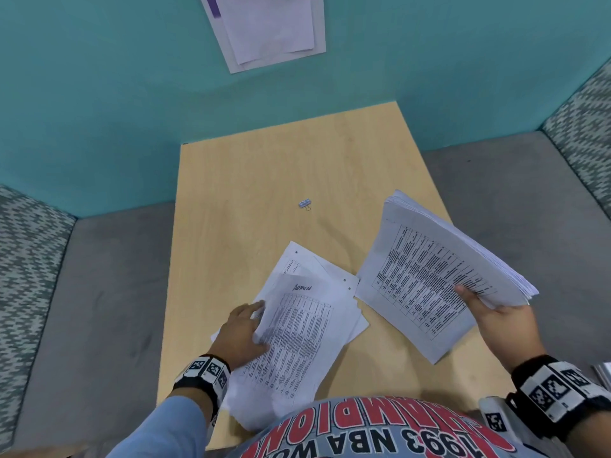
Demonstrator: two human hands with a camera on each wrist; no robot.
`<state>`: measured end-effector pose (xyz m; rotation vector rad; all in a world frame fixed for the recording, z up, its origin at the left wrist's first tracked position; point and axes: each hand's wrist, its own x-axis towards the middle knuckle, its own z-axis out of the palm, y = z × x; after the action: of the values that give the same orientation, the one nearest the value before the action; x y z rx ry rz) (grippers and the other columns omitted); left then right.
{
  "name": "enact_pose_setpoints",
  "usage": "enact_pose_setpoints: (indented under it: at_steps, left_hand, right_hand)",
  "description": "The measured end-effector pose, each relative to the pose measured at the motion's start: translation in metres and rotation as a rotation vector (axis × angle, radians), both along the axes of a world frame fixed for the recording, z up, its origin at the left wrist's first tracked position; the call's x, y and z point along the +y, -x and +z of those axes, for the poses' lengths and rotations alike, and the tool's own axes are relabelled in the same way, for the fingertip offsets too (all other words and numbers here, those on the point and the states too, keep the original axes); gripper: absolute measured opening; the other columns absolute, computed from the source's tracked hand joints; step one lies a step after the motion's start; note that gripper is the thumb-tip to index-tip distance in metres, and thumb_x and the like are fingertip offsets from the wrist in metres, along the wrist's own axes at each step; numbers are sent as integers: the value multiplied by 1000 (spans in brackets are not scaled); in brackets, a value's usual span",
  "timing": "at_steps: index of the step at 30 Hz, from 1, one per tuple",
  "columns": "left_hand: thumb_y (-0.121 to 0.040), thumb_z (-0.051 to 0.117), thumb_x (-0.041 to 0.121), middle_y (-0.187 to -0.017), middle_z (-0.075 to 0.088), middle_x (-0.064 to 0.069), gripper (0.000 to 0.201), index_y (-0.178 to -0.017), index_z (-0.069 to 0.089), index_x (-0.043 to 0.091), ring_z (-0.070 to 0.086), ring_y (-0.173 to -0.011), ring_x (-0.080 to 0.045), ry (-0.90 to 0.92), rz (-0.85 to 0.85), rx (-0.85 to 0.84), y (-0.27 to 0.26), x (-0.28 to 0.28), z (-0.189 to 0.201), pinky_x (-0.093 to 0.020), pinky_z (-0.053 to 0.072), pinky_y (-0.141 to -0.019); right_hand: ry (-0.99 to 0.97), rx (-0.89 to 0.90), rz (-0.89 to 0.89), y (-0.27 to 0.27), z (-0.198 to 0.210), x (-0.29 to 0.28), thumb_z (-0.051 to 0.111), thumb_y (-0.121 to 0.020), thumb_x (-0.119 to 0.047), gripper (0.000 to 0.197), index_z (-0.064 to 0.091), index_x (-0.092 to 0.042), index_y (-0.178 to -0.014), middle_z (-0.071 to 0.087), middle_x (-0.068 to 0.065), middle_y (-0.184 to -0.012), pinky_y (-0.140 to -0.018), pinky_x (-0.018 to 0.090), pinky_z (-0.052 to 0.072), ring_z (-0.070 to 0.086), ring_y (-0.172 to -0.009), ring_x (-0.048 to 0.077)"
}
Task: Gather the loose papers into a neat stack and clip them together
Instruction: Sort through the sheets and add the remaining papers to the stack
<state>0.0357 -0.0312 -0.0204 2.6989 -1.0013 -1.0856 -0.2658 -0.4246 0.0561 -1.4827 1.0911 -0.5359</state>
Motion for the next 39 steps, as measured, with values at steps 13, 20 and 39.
enact_pose_setpoints:
  at_steps: [13,20,39]
  left_hand:
    - [-76,90,40,-151,44,-3,100,-156,35,16,48,-133,-30,-58,124,-122,7,-16,-7,-50,53,-104]
    - [-71,96,33,-155,42,-8,102,-153,39,11,46,-137,-33,-55,172,-105,4,-25,-7,-47,53,-106]
    - [-80,90,22,-113,74,-3,46,-120,67,24,72,-101,-25,94,378,264,-4,-30,23,-41,61,-86]
  right_hand:
    - [-16,-6,-39,2,1,7,82,-81,-30,30,76,-17,-107,79,-25,-91,-75,9,57,73,-88,-12]
    - [-3,24,-27,1,4,8,82,-85,-22,21,74,-18,-104,77,-31,-85,-77,9,57,70,-83,-17]
    - [-22,54,4,-2,17,9,79,-90,-14,18,74,-18,-106,78,-26,-82,-78,19,51,71,-79,-17]
